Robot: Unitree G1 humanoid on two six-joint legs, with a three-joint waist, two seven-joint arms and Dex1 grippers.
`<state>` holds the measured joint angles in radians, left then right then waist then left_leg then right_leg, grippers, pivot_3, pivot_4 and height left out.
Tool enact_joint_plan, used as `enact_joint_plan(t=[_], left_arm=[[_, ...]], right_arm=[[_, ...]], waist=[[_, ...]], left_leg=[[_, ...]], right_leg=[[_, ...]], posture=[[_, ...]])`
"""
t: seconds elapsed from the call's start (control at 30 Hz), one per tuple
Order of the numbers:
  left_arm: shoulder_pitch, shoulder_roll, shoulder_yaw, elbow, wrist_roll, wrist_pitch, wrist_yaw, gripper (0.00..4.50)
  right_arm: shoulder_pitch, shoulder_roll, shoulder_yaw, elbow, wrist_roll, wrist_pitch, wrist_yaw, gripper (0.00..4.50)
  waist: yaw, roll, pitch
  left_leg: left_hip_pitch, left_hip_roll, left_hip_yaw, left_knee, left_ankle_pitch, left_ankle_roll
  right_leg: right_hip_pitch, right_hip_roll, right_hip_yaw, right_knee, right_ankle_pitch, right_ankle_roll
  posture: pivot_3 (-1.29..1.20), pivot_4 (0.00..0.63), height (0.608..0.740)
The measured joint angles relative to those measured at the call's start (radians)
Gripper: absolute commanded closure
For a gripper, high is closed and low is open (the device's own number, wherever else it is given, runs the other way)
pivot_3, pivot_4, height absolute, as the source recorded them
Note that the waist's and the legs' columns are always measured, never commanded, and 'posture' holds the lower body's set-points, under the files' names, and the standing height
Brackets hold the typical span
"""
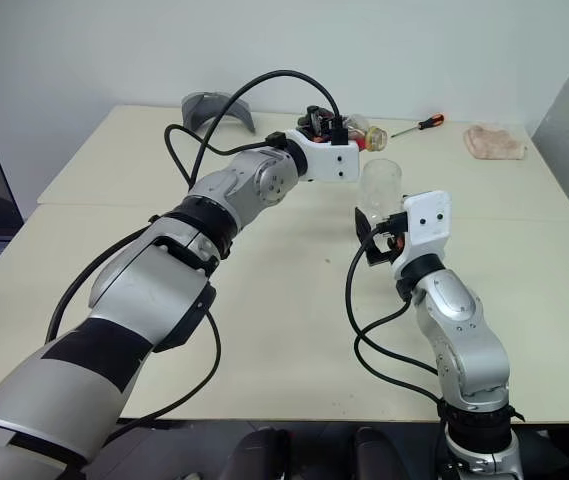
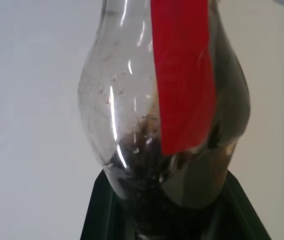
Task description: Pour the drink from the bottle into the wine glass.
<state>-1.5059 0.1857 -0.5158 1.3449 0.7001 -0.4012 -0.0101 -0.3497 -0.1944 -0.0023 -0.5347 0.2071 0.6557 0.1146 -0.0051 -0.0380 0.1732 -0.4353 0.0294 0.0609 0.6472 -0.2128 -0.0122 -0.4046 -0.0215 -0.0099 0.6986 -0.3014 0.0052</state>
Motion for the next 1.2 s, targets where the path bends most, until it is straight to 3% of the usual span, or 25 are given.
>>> enact_joint_plan(t=[1.2], left_arm=[[-0.048,0.009,-0.08,0.024,0.108,0.009,0.087,3.74]], right_arm=[[-0.006,-0.001,0.013,-0.001,-0.028,0.018,-0.003,0.0]], waist=[[0.0,0.0,0.0]], left_leg=[[0.0,0.0,0.0,0.001,0.001,-0.001]], right_leg=[[0.0,0.0,0.0,0.001,0.0,0.0]], posture=[[0.0,0.15,0.74]])
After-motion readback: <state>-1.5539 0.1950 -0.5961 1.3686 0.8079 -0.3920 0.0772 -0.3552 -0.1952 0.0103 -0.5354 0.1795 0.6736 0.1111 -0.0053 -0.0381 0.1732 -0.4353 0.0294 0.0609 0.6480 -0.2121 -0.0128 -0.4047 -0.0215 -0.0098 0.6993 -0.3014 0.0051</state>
